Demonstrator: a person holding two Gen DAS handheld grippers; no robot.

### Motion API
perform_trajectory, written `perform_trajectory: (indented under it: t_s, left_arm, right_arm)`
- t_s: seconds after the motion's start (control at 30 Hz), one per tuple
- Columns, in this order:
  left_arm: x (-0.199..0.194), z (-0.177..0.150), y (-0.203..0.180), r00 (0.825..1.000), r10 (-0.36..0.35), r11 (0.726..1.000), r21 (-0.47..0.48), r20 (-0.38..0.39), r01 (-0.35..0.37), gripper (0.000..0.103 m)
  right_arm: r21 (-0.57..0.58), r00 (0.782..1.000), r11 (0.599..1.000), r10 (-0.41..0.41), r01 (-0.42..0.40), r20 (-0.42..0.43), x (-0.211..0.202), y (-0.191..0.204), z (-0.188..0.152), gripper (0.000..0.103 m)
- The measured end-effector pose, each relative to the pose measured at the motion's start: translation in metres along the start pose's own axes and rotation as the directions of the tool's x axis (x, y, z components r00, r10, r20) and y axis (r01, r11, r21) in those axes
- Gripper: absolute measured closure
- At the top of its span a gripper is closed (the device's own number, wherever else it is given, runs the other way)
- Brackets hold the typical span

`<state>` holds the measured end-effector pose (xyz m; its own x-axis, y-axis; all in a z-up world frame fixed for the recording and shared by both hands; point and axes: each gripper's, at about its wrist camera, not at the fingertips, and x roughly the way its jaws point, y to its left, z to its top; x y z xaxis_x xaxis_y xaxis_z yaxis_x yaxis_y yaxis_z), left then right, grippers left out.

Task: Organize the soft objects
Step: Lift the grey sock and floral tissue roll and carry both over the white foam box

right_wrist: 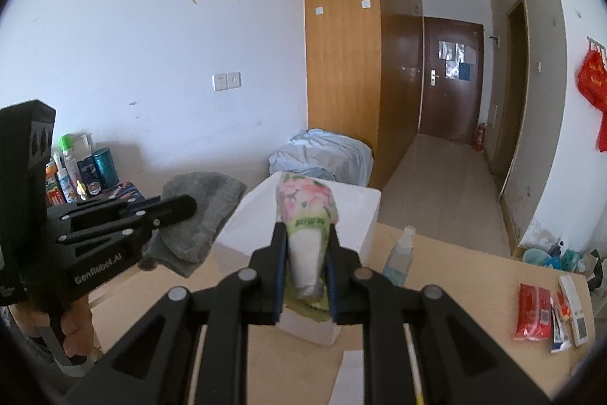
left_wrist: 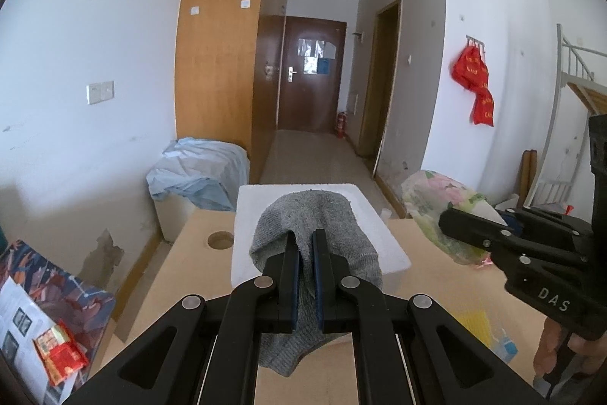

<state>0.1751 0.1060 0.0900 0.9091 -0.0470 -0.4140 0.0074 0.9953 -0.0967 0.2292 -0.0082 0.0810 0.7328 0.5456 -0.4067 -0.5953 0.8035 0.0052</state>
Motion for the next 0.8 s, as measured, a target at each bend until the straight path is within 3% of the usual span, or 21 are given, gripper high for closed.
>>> perform_trajectory:
  t_s: [0.8]
  left_arm:
    - [0.084, 0.027, 0.008, 0.998, -0.008, 1.000, 0.016, -0.058, 0.009, 0.097]
  right_arm:
    - [0.009, 0.999, 1.000, 0.011, -0.011, -0.030, 0.054, -0.019, 0.015, 0.082]
